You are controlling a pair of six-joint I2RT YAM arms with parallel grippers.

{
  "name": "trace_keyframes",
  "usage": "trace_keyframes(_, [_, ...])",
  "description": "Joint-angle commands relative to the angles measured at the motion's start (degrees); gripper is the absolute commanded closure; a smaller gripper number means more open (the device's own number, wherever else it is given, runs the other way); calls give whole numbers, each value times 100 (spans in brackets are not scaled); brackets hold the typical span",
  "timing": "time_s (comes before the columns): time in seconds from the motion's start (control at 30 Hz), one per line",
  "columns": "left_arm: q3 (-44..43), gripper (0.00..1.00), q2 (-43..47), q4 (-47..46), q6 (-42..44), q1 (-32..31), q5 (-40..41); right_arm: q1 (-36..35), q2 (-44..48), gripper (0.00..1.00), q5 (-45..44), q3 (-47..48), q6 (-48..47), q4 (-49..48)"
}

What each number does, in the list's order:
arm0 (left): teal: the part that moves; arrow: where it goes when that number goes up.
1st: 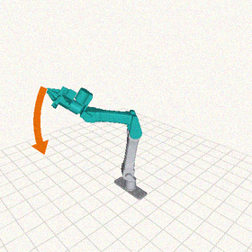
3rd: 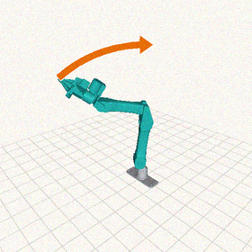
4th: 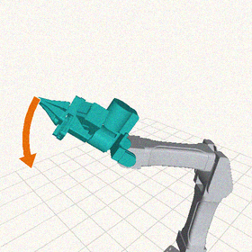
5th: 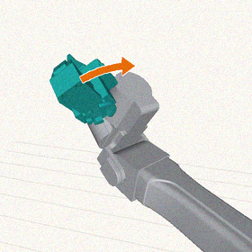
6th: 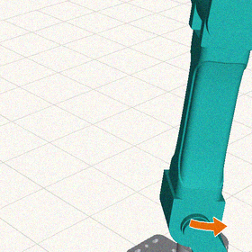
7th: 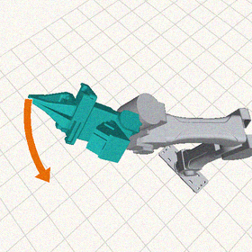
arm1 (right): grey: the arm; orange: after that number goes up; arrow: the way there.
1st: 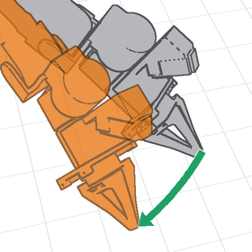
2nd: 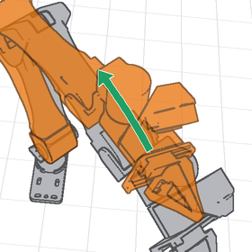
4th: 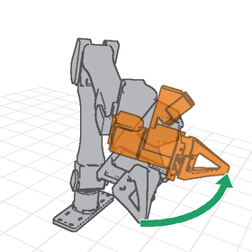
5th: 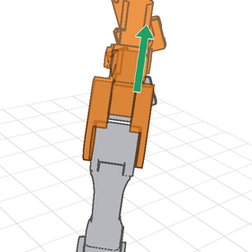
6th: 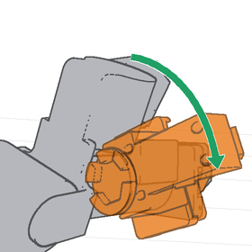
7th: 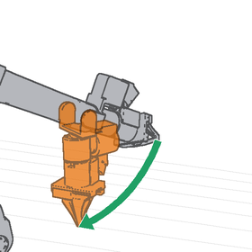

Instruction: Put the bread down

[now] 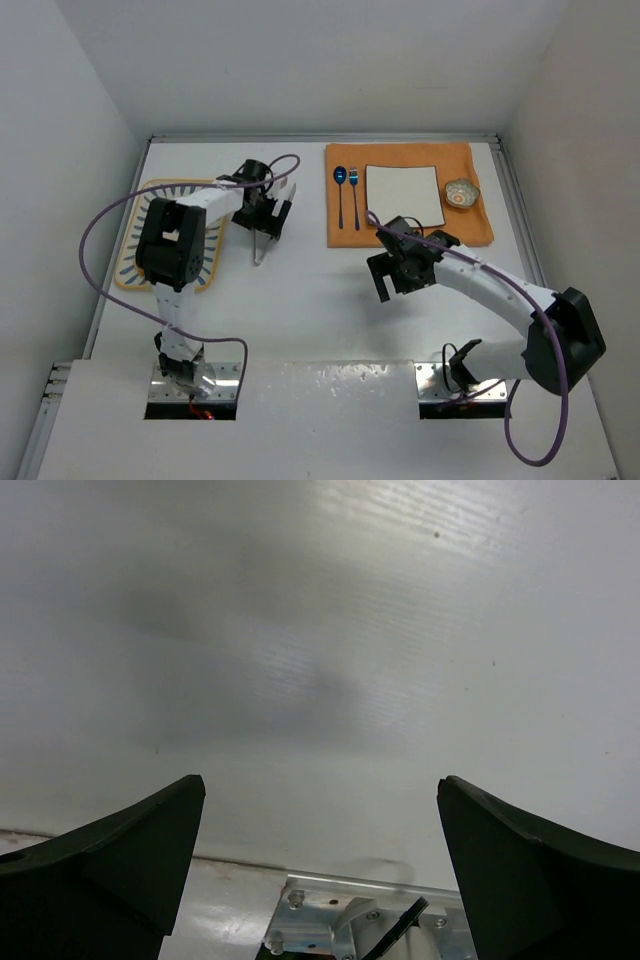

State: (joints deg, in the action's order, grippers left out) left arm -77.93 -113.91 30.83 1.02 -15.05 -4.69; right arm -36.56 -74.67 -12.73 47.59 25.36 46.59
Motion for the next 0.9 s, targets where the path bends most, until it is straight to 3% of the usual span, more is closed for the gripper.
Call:
trace_keyframes(0.0, [-581, 0, -385, -366, -514, -24, 257, 96, -82, 0, 34, 452, -146, -27])
trace_keyframes(0.2, [-864, 0, -738, -429, -831, -147, 722, 184, -188, 0, -19, 611, -234, 184])
trace_keyframes(0.33, [-504, 17, -546, -429, -708, -279, 856, 237, -48, 0, -106, 514, -234, 184])
trace_keyframes(0.47, [-459, 44, -352, -246, -568, -279, 856, 359, 181, 0, -142, 365, -216, 131])
trace_keyframes(0.63, [-1556, 45, 18, 773, -68, -279, 751, 368, 462, 0, -142, 321, -251, 61])
trace_keyframes(0.8, [-3374, 44, 149, 2678, 741, -61, 390, 377, 857, 0, -168, 146, -286, -96])
trace_keyframes(0.87, [-3474, 44, 446, 2910, 1005, 133, 172, 395, 963, 0, -151, 92, -287, -141])
